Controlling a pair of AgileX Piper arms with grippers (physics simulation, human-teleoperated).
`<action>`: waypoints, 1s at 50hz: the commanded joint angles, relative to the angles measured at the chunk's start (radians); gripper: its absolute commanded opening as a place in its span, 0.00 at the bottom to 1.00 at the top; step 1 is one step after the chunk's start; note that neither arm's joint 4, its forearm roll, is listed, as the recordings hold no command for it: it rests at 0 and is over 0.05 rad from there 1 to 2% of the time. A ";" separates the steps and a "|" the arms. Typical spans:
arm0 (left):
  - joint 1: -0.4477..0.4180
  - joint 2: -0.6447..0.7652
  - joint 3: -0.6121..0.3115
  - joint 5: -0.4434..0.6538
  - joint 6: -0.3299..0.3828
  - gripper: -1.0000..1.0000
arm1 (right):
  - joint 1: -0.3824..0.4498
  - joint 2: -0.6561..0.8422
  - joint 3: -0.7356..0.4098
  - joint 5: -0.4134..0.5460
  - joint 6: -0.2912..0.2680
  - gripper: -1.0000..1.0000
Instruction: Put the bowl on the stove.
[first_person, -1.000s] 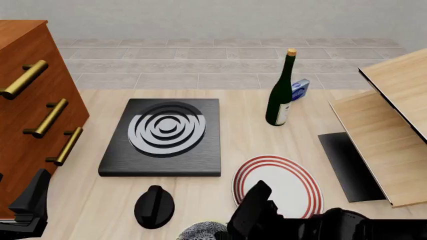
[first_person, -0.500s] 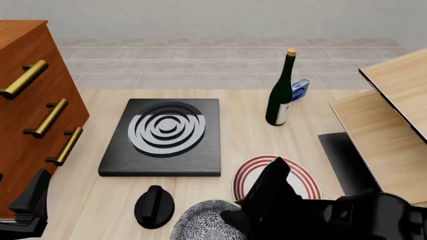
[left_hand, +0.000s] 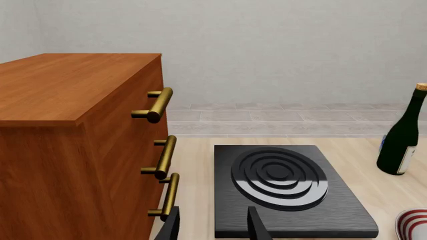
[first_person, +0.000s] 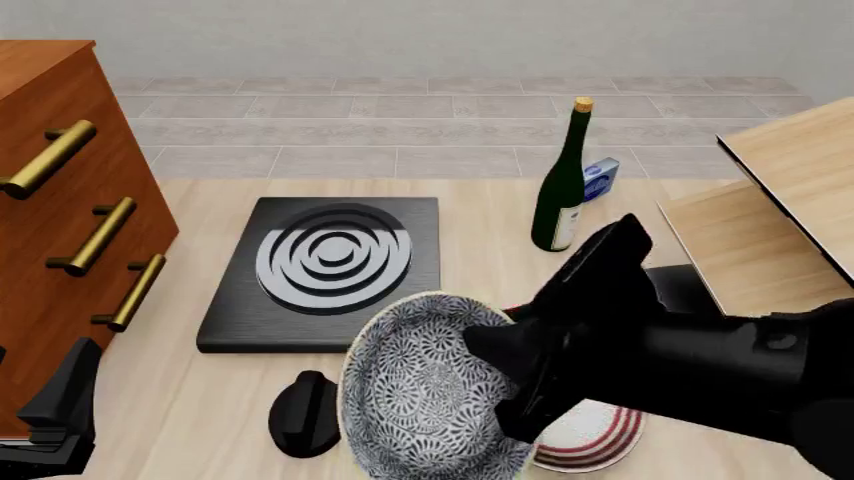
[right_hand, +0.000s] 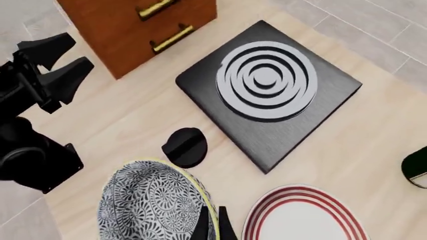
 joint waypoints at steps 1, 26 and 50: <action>0.000 0.000 0.000 0.000 0.000 1.00 | -0.023 -0.031 -0.076 0.034 0.047 0.00; 0.000 0.000 0.000 0.000 0.000 1.00 | -0.061 0.151 -0.269 -0.032 0.178 0.00; 0.000 0.000 0.000 0.000 0.000 1.00 | -0.107 0.464 -0.506 -0.047 0.225 0.00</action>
